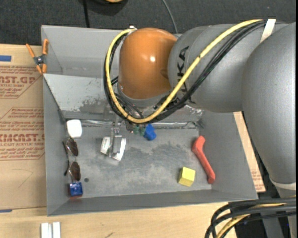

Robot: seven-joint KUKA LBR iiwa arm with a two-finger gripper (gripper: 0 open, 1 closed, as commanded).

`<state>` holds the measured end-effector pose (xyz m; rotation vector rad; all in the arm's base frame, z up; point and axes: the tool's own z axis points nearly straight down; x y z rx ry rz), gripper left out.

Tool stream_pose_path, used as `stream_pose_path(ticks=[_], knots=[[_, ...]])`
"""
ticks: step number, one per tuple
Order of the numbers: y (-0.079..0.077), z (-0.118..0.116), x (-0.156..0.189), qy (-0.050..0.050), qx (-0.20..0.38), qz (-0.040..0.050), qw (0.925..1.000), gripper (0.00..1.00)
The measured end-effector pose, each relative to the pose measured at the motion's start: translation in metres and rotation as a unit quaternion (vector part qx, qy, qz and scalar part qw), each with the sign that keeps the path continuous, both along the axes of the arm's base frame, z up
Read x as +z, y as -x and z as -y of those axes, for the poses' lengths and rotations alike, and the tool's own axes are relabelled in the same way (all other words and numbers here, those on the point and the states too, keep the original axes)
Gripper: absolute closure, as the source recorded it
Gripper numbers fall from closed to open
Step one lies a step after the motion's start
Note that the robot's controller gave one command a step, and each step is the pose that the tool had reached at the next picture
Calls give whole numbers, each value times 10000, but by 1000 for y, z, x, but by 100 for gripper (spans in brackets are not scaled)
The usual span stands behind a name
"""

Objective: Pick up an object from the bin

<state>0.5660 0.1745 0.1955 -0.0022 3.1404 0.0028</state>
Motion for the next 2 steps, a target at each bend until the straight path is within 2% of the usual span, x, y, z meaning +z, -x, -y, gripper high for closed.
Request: stream_pose_path(ticks=[1,2], knots=[[-1,11,-35,-11,127,41,9999,0],[-15,28,-121,-22,550,40,9985,100]])
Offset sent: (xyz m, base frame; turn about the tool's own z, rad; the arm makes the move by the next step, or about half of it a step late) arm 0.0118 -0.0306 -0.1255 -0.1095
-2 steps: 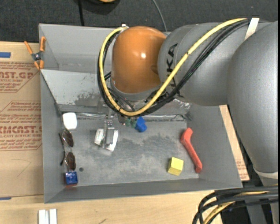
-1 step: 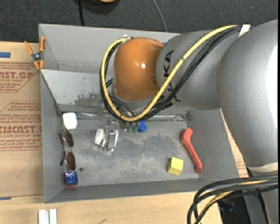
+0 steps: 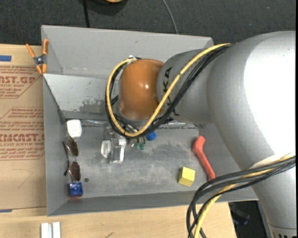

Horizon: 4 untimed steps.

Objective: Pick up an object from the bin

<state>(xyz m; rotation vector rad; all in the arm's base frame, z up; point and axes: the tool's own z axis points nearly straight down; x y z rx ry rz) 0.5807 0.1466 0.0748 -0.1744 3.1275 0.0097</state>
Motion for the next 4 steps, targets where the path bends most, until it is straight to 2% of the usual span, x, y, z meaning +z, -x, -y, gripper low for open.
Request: stream_pose_path(ticks=[1,2,3,4], knots=[[0,0,0,-1,0,0,10000,100],[38,-22,3,-40,-613,93,9981,100],[38,-22,3,-41,-614,92,9981,100],[41,-32,39,-16,-588,16,9983,100]])
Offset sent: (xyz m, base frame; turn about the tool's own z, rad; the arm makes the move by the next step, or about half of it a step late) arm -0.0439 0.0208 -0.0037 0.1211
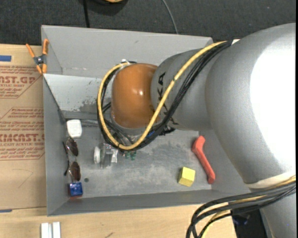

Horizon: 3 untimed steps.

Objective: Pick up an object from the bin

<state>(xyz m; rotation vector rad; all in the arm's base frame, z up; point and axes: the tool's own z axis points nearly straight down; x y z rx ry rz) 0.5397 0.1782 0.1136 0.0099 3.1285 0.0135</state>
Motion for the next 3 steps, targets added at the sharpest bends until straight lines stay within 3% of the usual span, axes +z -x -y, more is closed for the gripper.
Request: stream_pose_path(ticks=[1,2,3], knots=[[-5,-3,38,-25,13,68,10000,100],[6,-2,41,-10,21,20,10000,100],[6,-11,52,-26,-20,53,10000,100]])
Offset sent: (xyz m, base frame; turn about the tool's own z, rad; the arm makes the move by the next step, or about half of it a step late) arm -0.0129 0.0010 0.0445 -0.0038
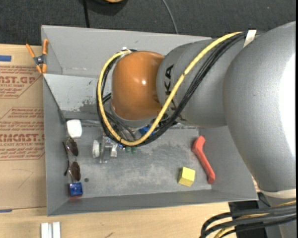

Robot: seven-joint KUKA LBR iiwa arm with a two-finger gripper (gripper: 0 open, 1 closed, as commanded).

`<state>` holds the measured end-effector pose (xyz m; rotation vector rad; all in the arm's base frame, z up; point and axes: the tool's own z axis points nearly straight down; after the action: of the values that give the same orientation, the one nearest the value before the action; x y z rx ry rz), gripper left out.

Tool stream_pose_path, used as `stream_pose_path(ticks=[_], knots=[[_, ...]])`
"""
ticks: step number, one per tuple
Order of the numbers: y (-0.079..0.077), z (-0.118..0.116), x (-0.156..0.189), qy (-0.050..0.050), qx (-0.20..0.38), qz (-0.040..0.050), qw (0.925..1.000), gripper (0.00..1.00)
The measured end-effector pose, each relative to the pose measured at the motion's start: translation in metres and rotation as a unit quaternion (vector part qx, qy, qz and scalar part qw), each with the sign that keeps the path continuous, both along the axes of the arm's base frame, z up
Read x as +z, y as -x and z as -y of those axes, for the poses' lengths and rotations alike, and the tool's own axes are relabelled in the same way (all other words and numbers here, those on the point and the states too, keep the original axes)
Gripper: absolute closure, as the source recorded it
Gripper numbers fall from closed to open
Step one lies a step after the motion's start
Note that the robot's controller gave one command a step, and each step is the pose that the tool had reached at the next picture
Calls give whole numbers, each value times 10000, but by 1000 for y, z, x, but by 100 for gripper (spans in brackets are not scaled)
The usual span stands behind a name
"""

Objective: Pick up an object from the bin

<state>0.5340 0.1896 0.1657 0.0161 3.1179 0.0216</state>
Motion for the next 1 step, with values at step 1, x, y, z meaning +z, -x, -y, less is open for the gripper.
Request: stream_pose_path(ticks=[1], knots=[[-7,6,24,3,-18,-19,10000,100]])
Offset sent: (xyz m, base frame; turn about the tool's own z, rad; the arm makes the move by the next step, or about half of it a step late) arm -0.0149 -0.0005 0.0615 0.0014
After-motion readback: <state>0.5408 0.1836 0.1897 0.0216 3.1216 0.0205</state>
